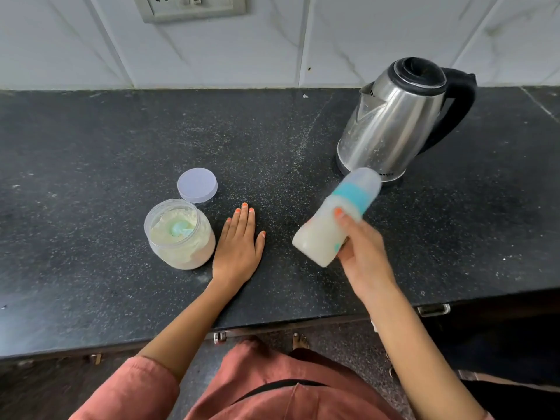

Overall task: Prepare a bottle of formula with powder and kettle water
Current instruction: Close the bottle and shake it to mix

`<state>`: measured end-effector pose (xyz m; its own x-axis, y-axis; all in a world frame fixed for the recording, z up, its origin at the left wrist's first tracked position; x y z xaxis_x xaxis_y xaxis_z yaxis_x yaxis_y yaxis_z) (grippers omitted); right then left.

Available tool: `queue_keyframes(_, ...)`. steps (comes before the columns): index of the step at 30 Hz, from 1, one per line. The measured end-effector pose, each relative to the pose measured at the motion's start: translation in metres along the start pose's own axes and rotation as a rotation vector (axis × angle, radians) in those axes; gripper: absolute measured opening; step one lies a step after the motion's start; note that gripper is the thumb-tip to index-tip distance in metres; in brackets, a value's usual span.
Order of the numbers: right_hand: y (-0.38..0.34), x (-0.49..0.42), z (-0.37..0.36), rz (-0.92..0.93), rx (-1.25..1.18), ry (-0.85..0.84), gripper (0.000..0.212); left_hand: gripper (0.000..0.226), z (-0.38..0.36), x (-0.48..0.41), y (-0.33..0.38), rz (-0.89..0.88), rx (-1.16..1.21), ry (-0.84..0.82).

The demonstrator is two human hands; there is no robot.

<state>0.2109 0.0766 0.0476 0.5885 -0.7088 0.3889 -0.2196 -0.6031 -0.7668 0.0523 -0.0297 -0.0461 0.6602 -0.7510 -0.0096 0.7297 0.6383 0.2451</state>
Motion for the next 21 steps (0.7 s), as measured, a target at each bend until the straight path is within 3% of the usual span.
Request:
queue_keyframes(3,-0.006,-0.008,0.007,0.037,-0.203,0.093,0.023,0.057,0.001,0.000,0.002,-0.005,0.008,0.002)
queue_keyframes(8,0.024,0.015,-0.006,-0.108,0.327,-0.159,0.042,0.057,0.000,-0.001,0.000,0.003,0.000,-0.009)
queue_keyframes(13,-0.014,-0.005,0.009,0.077,-0.093,0.082,0.018,0.057,0.000,0.000,0.002,-0.005,-0.002,0.004)
queue_keyframes(15,-0.011,-0.003,0.005,0.098,0.008,0.056,0.014,0.057,0.000,0.000,0.002,-0.004,0.000,0.004)
queue_keyframes(18,0.005,0.012,-0.009,0.078,0.426,-0.139,0.024,0.058,-0.002,0.000,-0.001,-0.002,-0.014,-0.002)
queue_keyframes(21,-0.011,0.006,-0.006,0.135,0.341,-0.093,0.030,0.058,-0.002,0.000,0.000,0.001,-0.004,0.003)
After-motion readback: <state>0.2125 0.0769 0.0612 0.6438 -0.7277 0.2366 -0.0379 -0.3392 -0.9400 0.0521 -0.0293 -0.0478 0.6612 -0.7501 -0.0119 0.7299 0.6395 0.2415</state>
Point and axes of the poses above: each hand's wrist, its own x-axis away from the middle knuckle, its own z-axis out of the back of the hand, y = z × x, the point moved 8 cm from there along -x, towards the middle knuckle, and after that the axes turned 3 degrees about -x, right-handed, at the moved point
